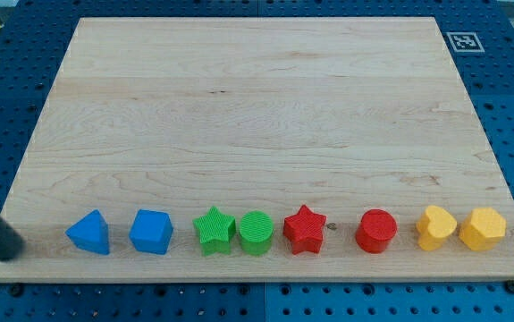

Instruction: Push the blue triangle upwards

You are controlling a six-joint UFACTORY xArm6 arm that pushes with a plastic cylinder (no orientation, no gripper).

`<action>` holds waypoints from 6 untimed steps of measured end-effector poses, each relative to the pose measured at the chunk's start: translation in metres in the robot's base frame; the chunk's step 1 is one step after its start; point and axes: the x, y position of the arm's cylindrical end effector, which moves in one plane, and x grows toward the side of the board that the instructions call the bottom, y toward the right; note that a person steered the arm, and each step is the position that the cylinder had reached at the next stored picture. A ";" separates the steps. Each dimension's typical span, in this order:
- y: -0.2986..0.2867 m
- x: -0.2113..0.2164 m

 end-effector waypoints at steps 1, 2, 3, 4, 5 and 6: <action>0.096 -0.011; 0.103 -0.014; 0.092 -0.016; 0.067 -0.016; 0.051 -0.016; 0.051 -0.026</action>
